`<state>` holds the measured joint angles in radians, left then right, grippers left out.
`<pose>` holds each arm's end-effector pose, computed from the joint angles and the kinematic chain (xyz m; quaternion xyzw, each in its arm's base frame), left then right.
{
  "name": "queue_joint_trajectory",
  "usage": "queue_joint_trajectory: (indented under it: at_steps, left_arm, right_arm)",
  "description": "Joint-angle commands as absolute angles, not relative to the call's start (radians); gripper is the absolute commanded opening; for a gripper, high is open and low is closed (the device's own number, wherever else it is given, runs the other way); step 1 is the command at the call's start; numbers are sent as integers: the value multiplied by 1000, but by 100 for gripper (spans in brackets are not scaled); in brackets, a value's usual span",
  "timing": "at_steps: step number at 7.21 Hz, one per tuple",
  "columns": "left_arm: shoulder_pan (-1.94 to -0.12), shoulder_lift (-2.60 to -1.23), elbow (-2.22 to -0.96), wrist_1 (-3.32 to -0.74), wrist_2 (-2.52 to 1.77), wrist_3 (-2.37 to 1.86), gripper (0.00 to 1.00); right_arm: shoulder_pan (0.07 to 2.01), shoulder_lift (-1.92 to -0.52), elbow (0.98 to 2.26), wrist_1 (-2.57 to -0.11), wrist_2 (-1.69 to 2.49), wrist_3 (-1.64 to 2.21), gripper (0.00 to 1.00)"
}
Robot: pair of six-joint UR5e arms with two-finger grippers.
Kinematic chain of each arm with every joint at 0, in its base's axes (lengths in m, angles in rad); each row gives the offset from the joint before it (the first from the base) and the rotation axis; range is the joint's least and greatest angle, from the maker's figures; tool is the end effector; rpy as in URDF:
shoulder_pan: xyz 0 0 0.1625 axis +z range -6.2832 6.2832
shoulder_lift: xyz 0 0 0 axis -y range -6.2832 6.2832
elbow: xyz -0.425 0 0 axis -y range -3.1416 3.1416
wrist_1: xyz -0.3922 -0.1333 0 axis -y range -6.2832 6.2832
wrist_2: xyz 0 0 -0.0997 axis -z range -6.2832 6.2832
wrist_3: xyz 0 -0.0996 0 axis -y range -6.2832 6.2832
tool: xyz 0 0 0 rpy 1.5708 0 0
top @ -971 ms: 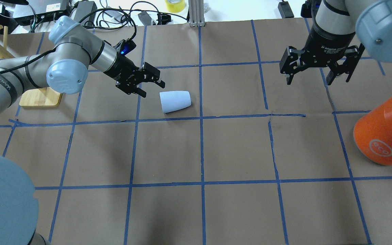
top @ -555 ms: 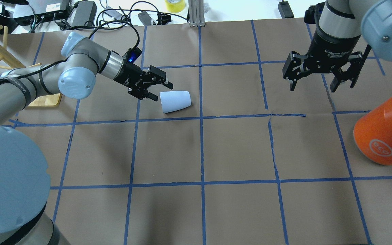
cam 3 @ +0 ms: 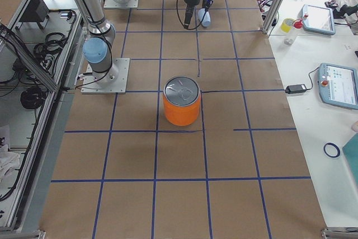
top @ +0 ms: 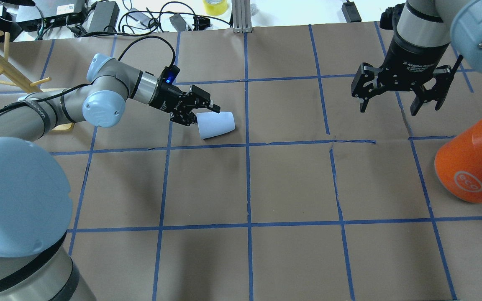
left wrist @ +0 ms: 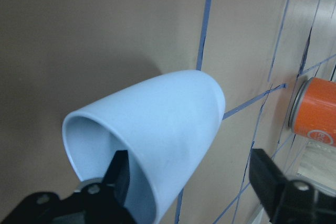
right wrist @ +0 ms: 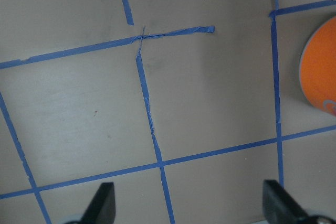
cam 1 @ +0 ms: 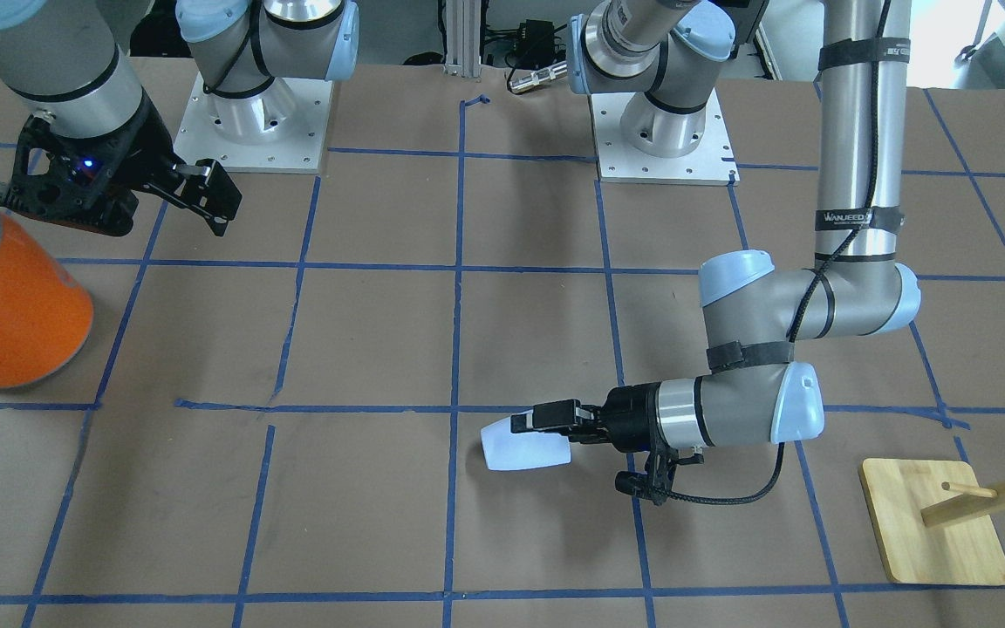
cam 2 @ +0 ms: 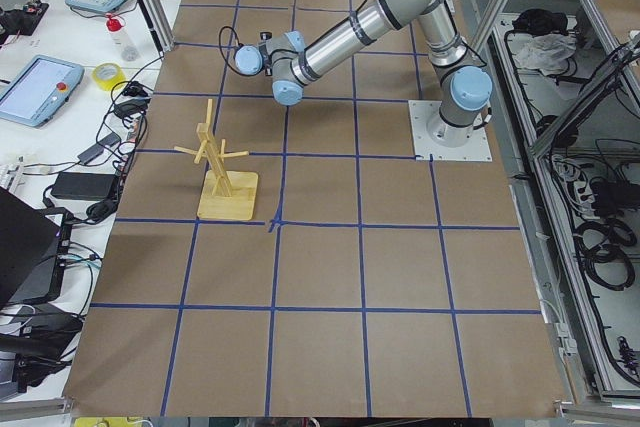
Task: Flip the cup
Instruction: 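Lift the cup with the left gripper and rotate it upright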
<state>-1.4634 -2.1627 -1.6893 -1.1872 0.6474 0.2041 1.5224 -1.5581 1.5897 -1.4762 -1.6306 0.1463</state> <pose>-0.1462 -0.6289 0.1705 0.0297 -0.8858 -0.0757 0.4568 0.1038 -0.4894 0.4639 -0.0951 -0.9930 -0.0615 0.0329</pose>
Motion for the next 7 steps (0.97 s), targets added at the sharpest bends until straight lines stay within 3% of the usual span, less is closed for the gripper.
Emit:
queue_joint_trajectory:
  at_steps: [1, 5, 7]
  left_arm:
    - [-1463, -2168, -1689, -1189, 595, 195, 0]
    - [-1457, -2106, -1668, -1160, 615, -48, 0]
    - [-1457, -2060, -1541, -1176, 964, -103, 0]
  right_arm:
    - [1522, -1565, 1589, -1470, -1628, 269, 100]
    - [1522, -1565, 1589, -1466, -1631, 284, 100]
    - [1522, -1565, 1589, -1474, -1609, 275, 100]
